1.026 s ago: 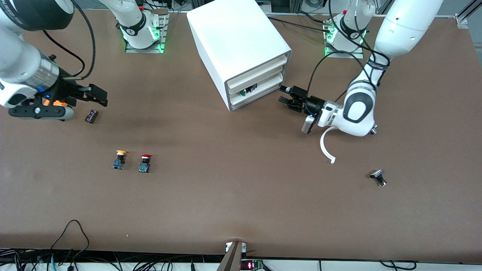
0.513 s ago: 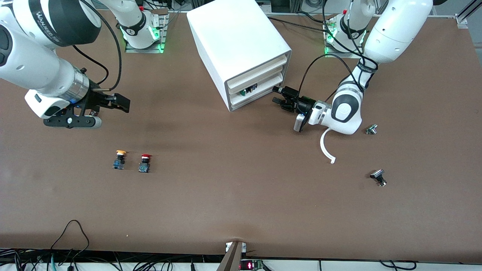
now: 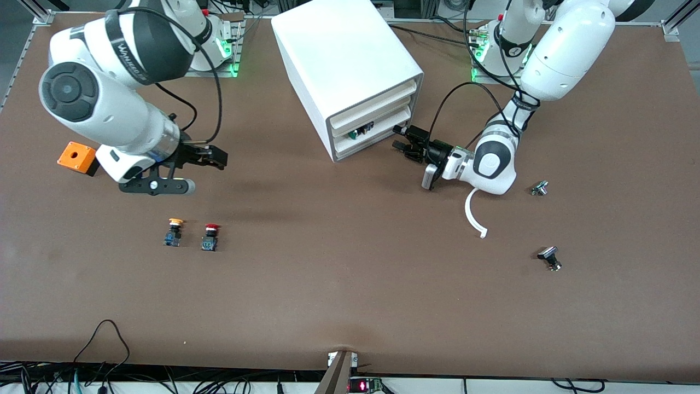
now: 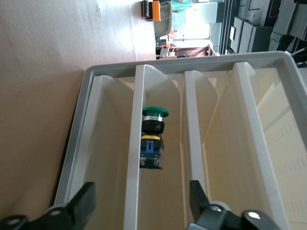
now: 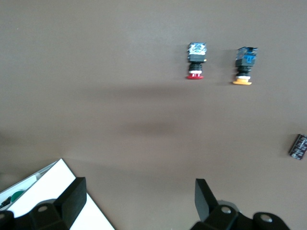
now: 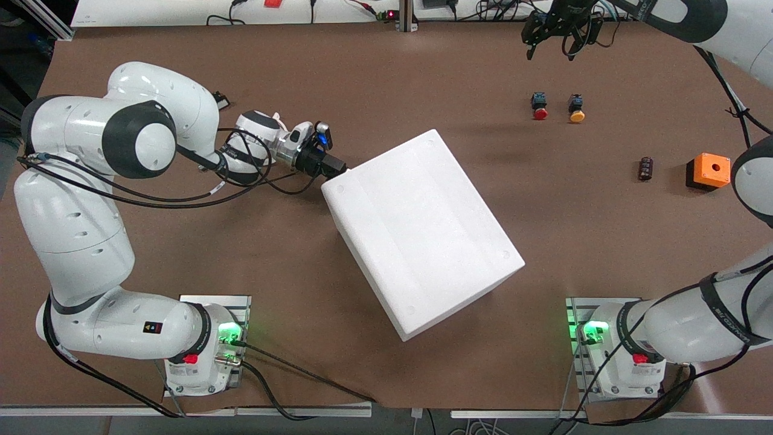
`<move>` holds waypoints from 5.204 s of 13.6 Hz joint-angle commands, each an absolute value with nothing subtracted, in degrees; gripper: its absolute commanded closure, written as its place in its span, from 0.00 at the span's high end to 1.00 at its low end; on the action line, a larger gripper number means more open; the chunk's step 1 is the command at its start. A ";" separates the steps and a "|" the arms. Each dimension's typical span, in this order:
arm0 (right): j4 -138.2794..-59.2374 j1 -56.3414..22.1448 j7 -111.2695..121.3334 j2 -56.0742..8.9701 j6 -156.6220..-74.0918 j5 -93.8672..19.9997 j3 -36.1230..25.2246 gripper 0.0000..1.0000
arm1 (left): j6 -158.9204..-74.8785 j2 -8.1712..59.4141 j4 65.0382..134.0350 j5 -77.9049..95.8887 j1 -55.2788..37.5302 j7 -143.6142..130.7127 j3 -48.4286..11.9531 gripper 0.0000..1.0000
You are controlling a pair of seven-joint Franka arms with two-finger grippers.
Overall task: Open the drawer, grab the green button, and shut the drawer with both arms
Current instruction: 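Pull the drawer open with the left gripper, then release the handle with the left gripper while the right gripper reaches the drawer, then grasp the green mushroom button inside the drawer with the right gripper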
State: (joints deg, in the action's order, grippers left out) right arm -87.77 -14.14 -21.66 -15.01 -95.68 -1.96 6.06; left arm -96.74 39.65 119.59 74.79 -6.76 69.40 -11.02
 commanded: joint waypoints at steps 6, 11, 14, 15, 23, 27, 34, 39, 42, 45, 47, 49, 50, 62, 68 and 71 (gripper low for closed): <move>-81.84 -17.66 -26.88 -18.19 -95.62 -2.55 5.89 1.00 | -97.38 42.01 121.99 80.41 -11.24 76.46 -11.34 0.40; -79.98 -18.71 -28.56 -19.33 -100.54 -2.55 5.89 1.00 | -97.21 41.84 121.56 80.25 -10.64 76.55 -11.08 0.00; -79.46 -20.12 -30.40 -20.21 -102.13 -2.55 5.89 1.00 | -97.21 41.92 119.28 79.89 -9.32 74.11 -10.20 0.00; -78.41 -20.91 -31.11 -21.00 -102.13 -2.46 5.89 1.00 | -97.21 41.92 118.40 79.89 -8.97 72.00 -10.11 0.00; -70.41 -22.59 -33.75 -25.48 -104.85 -2.29 5.80 1.00 | -97.38 44.12 107.14 76.11 -8.53 60.74 -4.48 0.00; -68.56 -24.25 -36.38 -27.59 -107.57 -2.02 5.71 1.00 | -97.29 44.03 105.47 76.11 -7.39 59.94 -3.69 1.00; -63.56 -30.14 -47.97 -34.18 -111.18 -1.15 5.27 0.99 | -96.59 40.88 97.58 63.23 -3.26 43.98 -2.55 1.00; -60.91 -35.59 -63.42 -39.11 -112.23 2.37 5.19 1.00 | -97.12 40.34 90.10 42.85 -3.25 28.94 -0.01 1.00; -60.91 -38.13 -74.23 -40.42 -113.55 2.37 5.19 1.00 | -99.57 37.89 89.12 32.37 -3.25 20.96 0.35 1.00; -60.82 -40.43 -82.50 -42.10 -113.73 2.46 5.18 1.00 | -102.03 36.22 88.86 22.35 -4.13 5.16 -0.17 1.00; -60.38 -41.48 -87.16 -43.32 -113.73 2.37 5.19 1.00 | -104.23 35.77 88.77 19.09 -5.88 -6.45 -0.26 1.00; -59.68 -42.01 -90.60 -44.90 -113.73 2.37 5.27 1.00 | -104.77 34.38 87.20 9.02 -7.20 -9.14 -0.44 1.00; -59.68 -42.19 -92.09 -45.43 -114.17 2.37 5.36 1.00 | -104.33 34.28 84.58 6.18 -7.29 -9.23 -0.53 1.00; -59.85 -46.49 -100.11 -54.13 -119.71 1.85 5.71 0.99 | -100.99 35.24 80.86 9.49 -6.42 -10.20 -0.44 0.99; -60.03 -48.07 -102.04 -55.02 -119.09 0.27 5.80 0.95 | -102.39 35.68 80.86 9.58 -6.59 -10.20 -0.53 0.98; -60.03 -47.99 -101.43 -54.84 -118.31 -0.79 5.89 0.49 | -105.02 36.12 80.77 9.41 -6.77 -11.33 -0.53 0.98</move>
